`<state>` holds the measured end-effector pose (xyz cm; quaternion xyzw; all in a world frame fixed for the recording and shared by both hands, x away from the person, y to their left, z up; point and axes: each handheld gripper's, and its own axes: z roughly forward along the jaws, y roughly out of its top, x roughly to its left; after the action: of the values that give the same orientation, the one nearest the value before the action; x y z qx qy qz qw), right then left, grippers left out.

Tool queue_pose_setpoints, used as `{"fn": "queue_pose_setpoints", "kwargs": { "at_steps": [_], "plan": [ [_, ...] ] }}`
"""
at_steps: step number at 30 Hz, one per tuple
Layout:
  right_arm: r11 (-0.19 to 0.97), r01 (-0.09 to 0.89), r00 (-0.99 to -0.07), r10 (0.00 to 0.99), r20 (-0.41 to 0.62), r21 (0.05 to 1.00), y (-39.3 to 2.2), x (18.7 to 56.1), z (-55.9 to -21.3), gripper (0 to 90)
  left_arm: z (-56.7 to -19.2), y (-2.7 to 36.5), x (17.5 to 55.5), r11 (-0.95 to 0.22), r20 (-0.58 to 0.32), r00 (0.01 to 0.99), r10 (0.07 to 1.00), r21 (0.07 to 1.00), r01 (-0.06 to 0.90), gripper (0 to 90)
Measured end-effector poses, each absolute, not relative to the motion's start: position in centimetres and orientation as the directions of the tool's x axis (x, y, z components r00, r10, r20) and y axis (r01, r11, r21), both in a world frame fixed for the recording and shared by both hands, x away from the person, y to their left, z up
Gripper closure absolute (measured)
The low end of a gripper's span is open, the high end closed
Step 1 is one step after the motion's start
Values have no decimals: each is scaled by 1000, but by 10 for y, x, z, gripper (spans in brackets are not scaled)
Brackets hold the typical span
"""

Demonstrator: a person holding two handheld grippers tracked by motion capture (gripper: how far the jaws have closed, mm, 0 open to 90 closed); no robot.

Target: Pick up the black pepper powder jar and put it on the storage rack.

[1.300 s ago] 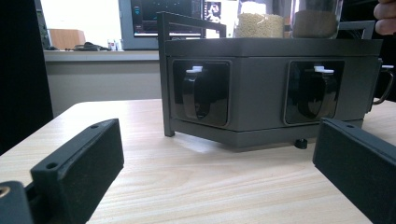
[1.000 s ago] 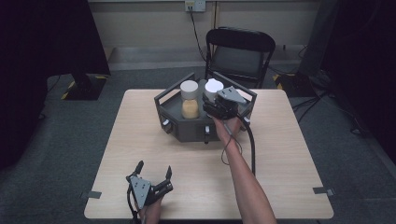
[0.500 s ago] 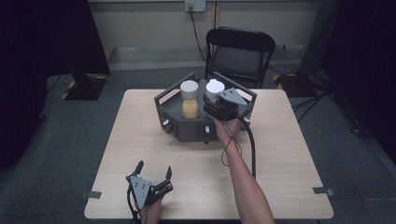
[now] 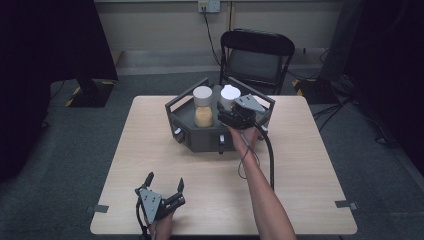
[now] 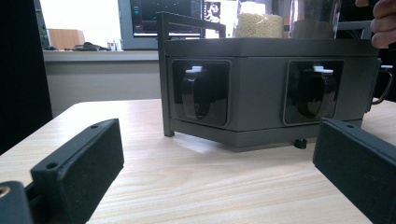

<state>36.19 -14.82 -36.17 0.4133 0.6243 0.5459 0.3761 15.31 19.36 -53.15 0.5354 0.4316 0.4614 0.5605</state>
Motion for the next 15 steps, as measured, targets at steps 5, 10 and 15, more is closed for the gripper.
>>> {"fn": "queue_pose_setpoints", "kwargs": {
  "at_steps": [5, 10, 15],
  "plan": [
    [68, 73, -340, 940, -40, 995, -142, 358, -363, 76, -531, 194, 153, 1, 10, 202, 979, 998, -55, 13],
    [63, 51, -329, 944, -42, 997, -141, 354, -365, 0, -531, 194, 153, 1, 10, 202, 979, 998, -55, 13],
    [56, 48, -321, 946, -38, 997, -140, 349, -363, 0, -531, 194, 153, 1, 10, 202, 979, 998, -55, 13]
  ]
}}
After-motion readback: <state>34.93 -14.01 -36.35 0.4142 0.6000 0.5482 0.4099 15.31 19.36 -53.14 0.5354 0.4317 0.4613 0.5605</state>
